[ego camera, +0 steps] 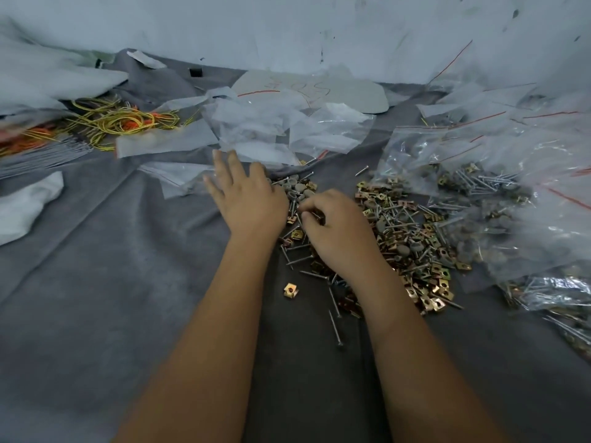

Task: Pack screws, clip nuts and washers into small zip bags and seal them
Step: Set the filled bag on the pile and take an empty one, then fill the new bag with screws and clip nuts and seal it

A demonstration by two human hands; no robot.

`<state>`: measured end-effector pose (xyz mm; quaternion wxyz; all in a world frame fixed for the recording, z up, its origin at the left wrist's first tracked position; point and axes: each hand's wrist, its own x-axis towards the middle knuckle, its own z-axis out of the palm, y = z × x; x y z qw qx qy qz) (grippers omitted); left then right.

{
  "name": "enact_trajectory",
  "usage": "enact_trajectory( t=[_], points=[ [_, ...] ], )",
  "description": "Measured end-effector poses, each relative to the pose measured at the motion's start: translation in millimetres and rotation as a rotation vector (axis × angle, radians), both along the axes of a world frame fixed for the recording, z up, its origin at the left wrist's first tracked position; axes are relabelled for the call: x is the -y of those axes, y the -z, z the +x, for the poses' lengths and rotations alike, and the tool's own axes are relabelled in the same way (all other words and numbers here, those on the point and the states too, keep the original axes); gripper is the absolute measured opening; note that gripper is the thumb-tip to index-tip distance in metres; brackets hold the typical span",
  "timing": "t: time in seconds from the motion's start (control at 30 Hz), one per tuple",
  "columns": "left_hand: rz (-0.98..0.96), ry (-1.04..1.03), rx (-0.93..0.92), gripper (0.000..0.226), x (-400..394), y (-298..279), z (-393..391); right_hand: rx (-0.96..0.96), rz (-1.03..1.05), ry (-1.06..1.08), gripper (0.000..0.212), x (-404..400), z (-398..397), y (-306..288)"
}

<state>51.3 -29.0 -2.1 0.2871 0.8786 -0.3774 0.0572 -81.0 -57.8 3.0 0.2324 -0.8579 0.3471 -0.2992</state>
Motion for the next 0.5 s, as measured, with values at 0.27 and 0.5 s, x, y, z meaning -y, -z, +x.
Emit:
enact_trajectory(
  t=[0.27, 0.5],
  points=[
    [0.102, 0.204, -0.179, 0.069, 38.6, -8.7, 36.4, 0.022, -0.002, 0.022, 0.02, 2.5, -8.9, -0.5],
    [0.054, 0.04, -0.091, 0.042, 36.0, -1.7, 37.9, 0.028, -0.002, 0.046, 0.021, 4.1, -11.1, -0.8]
  ],
)
